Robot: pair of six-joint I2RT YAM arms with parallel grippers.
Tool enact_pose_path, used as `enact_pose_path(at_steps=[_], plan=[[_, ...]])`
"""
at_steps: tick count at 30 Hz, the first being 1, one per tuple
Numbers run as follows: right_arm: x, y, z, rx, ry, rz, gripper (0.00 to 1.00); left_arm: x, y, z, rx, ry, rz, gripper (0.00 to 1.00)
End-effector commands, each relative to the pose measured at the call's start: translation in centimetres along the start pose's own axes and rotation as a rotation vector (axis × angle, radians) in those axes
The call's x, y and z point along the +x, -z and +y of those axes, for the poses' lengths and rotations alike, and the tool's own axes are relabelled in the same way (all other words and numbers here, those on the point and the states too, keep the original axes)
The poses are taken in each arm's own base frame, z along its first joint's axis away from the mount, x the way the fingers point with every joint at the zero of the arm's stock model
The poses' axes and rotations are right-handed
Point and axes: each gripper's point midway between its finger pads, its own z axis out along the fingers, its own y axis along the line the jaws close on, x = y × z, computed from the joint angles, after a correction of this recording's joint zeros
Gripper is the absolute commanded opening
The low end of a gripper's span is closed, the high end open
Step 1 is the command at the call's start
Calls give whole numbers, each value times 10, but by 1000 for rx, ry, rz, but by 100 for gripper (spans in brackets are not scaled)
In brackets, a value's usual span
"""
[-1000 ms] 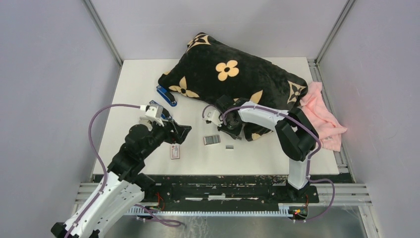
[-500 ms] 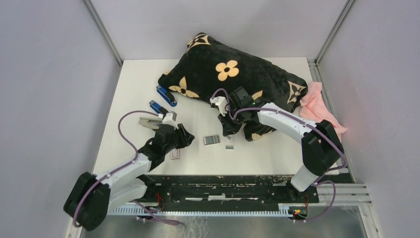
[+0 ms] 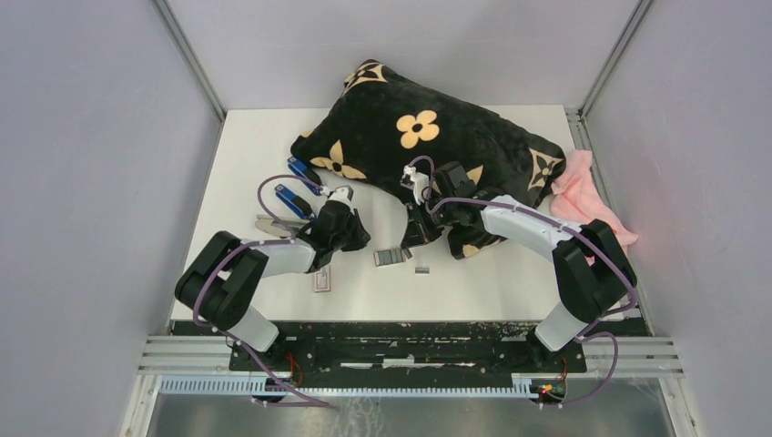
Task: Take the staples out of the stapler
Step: Pick up the staple from the center of the board, then adjust the staple box at the center of the board.
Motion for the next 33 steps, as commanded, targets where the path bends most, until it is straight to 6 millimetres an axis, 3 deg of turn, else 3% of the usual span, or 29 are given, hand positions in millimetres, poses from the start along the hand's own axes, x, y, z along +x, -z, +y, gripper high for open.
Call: enact_pose_path(at_steps=[1,10,18,25,29,33], plan=[[-26,6,9,-5,-24,-105,9,-7,-11,-21,97,-52,11,20],[-28,-4,-7,89,-113,-144,9,35,-4,-32,159,-55,131,18],[-20,-19,-11,180,-87,-122,9,53,14,-31,150,-46,144,18],[-15,-31,-10,233,-48,-104,9,53,21,-30,136,-43,124,18],[-11,-40,-9,261,1,-80,9,37,30,-27,108,-34,54,20],[-11,-45,-10,301,52,-67,9,18,50,-19,69,-21,-46,24]])
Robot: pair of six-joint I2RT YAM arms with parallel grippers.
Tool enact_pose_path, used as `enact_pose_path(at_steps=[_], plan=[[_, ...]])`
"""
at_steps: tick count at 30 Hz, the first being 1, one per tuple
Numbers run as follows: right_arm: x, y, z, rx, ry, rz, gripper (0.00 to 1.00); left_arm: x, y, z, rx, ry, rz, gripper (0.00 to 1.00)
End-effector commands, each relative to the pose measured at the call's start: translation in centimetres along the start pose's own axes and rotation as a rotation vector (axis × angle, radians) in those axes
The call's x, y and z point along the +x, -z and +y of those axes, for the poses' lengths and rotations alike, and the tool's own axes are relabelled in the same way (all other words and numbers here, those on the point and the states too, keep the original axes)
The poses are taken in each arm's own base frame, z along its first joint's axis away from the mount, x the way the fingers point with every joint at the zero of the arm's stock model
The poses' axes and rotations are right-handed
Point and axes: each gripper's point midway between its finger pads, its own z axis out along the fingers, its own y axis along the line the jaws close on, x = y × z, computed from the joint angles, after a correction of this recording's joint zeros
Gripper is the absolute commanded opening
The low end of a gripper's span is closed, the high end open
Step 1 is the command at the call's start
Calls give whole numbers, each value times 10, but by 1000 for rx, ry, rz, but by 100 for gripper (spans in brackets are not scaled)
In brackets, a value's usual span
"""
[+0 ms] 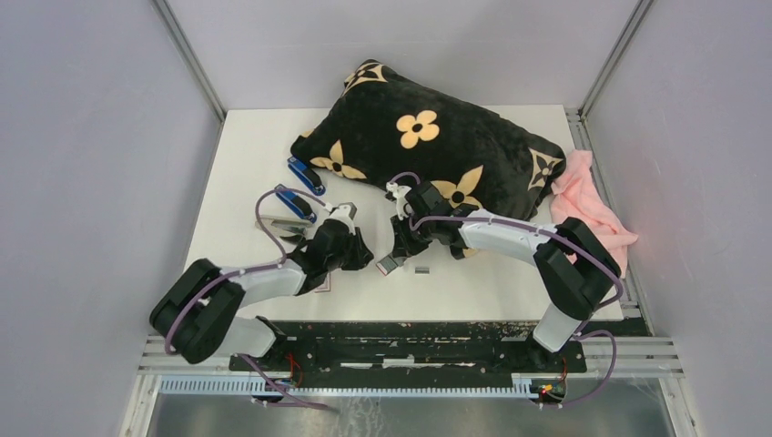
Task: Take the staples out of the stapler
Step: Adjust the staple box at the center of the board, then place the staple in the staple box.
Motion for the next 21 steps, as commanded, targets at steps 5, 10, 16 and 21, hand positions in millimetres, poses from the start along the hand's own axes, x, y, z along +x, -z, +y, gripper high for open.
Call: enact_pose_path(at_steps=[5,10,16,21], plan=[[-27,-3,12,79,151,-75,9,-35,54,3,-10,49,-230,28],[-27,-8,10,135,184,-72,9,-31,79,-4,89,101,-301,38],[-26,-16,7,175,203,-61,9,-19,87,-5,144,149,-303,40],[-26,-18,1,218,218,-63,9,-10,82,-6,162,168,-273,41]])
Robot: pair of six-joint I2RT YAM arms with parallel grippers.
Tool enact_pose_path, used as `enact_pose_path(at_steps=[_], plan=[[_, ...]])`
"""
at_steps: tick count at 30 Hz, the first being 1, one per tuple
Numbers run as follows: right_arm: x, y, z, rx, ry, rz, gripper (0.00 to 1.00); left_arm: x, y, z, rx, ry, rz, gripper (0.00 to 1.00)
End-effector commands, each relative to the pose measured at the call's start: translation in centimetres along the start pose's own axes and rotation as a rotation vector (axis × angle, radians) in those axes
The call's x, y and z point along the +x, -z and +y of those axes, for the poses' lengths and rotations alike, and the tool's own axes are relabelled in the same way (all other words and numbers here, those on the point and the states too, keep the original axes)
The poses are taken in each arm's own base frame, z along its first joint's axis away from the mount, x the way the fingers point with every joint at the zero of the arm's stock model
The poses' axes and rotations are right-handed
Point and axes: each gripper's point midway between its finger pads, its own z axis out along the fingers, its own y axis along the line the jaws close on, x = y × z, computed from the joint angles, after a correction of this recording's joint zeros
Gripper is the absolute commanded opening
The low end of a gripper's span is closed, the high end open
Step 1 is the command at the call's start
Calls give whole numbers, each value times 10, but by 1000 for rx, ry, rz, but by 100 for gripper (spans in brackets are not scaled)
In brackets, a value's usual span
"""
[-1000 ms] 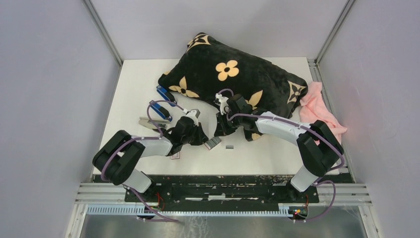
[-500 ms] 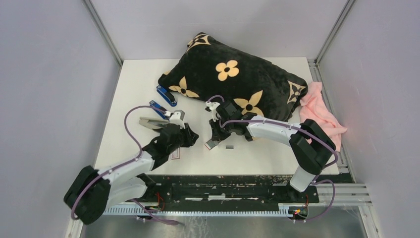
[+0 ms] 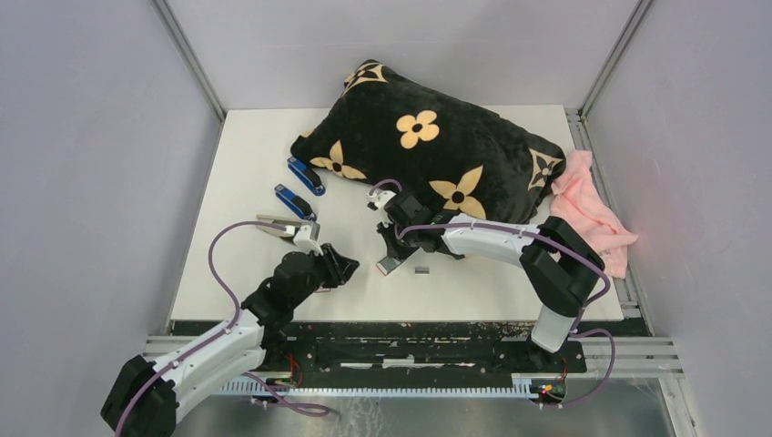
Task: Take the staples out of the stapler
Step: Place the staple in the staple box.
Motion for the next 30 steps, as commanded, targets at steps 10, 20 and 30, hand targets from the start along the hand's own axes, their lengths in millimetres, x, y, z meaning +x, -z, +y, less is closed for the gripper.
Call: enact_pose_path(at_steps=[10,20,30], plan=[[-20,-4,-2,41,15,-45,9,30,-12,5,-27,68,133,34],[-32,-4,0,43,-10,-51,8,35,-9,7,-26,67,145,34],[-23,-8,0,31,-18,-14,8,39,-11,5,-4,72,156,33]])
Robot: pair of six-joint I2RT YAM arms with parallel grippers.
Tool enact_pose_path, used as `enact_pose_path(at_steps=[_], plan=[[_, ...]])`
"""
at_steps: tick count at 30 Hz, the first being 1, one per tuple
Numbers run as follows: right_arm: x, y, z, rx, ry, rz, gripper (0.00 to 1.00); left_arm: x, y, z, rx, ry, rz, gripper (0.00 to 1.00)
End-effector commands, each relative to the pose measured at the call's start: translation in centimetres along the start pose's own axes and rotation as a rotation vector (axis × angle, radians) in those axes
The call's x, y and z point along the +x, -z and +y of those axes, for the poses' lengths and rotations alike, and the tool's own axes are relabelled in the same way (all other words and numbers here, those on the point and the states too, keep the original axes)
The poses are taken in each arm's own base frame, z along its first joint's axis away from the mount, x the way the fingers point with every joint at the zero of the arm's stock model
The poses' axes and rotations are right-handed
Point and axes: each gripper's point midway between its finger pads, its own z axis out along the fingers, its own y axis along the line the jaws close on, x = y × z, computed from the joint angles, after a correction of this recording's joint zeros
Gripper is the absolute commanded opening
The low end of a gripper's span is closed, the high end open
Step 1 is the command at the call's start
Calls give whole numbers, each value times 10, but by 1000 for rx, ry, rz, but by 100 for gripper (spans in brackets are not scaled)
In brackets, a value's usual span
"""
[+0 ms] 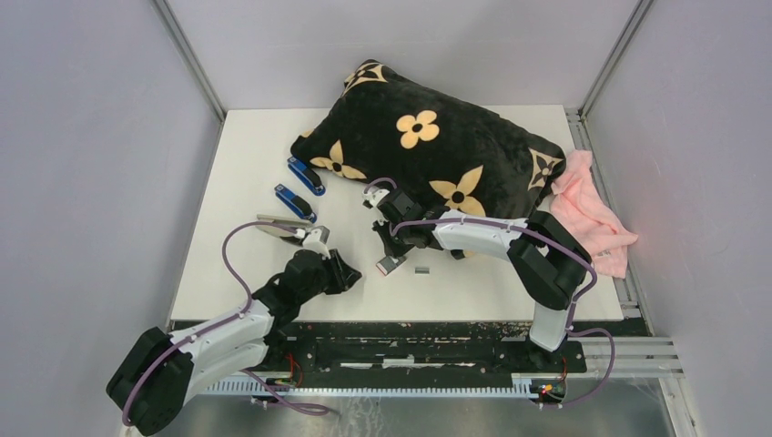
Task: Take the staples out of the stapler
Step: Place the staple in the staple box.
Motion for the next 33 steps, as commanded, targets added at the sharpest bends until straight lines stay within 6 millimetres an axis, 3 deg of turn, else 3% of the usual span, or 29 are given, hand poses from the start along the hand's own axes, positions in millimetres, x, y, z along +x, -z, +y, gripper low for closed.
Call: enact_pose_path(at_steps=[1,33], plan=[[-20,6,4,-12,-13,-48,8,-2,-2,-12,60,33,-13,33],[-7,-7,0,2,-21,-11,7,12,-13,-20,107,62,45,32]])
